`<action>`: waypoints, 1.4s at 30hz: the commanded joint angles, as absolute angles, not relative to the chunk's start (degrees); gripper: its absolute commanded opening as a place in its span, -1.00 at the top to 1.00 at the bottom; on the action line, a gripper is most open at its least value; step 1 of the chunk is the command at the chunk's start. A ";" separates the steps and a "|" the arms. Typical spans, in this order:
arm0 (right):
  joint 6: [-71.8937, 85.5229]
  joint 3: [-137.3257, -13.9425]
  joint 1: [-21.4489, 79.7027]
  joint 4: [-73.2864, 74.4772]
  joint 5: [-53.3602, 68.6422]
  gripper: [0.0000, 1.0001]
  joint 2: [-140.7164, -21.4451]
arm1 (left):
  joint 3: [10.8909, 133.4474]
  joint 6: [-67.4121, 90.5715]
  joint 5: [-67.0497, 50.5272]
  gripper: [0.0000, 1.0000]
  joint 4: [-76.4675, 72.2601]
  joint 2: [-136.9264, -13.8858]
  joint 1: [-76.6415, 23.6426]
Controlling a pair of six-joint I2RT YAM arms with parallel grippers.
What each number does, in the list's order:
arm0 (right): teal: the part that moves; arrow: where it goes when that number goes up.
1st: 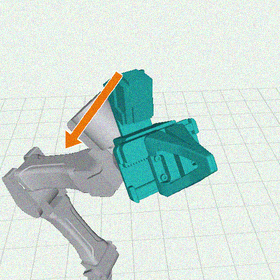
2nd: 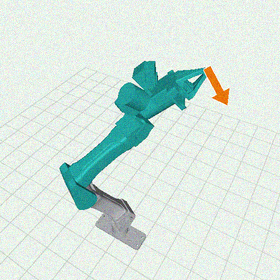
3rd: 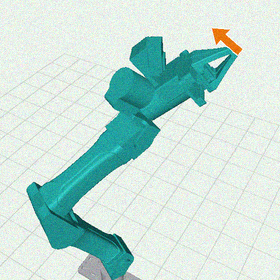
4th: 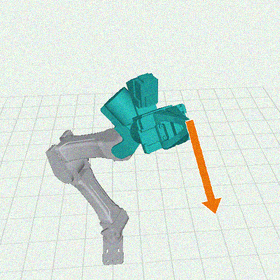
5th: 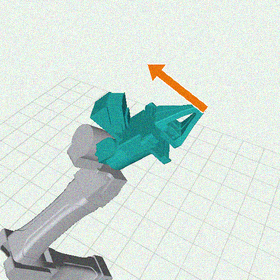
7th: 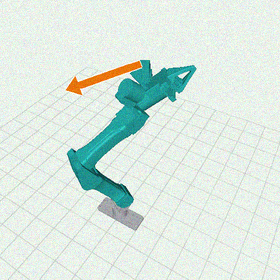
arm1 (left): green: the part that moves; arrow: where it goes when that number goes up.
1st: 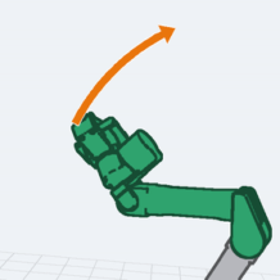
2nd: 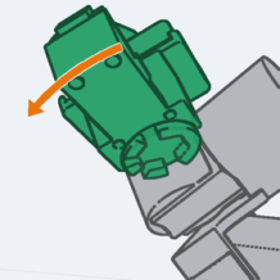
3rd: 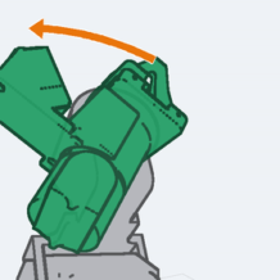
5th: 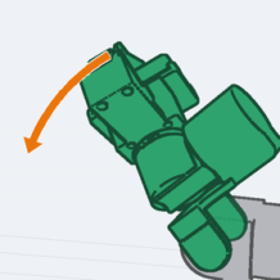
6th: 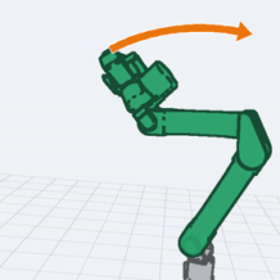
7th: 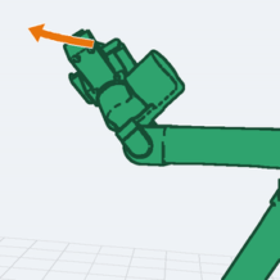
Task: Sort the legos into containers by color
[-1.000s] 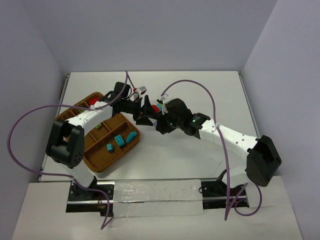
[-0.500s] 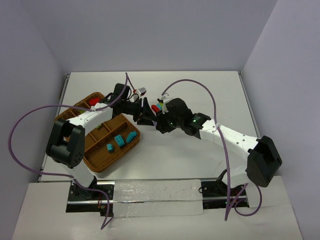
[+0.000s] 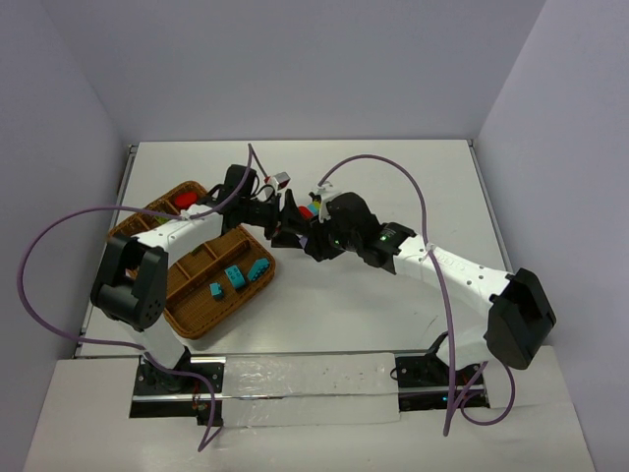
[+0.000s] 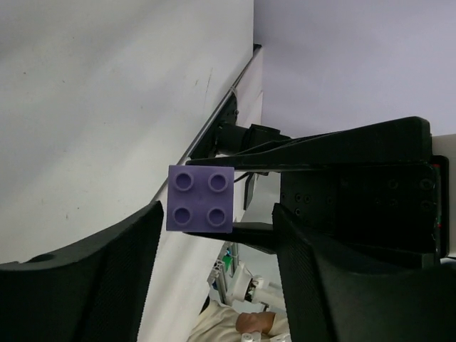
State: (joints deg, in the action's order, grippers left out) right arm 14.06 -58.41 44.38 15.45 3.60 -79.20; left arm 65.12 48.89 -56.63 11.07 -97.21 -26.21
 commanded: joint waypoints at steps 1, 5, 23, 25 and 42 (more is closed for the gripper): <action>14.57 -60.12 44.65 11.51 3.70 1.00 -77.62 | 65.65 49.55 -60.12 -0.42 7.65 -96.93 -26.80; 14.77 -59.77 44.65 11.25 3.76 1.00 -77.17 | 65.39 50.32 -60.12 -0.16 6.59 -96.94 -26.89; 16.09 -56.51 44.65 11.42 1.94 1.00 -75.93 | 63.89 54.14 -47.29 1.00 9.40 -90.88 -18.56; 16.17 -55.98 44.65 11.32 2.00 1.00 -75.78 | 64.38 53.80 -46.46 1.00 10.78 -90.08 -17.51; 16.79 -57.15 44.56 10.46 0.84 1.00 -78.41 | 64.40 42.61 -5.95 1.00 49.74 -73.04 18.79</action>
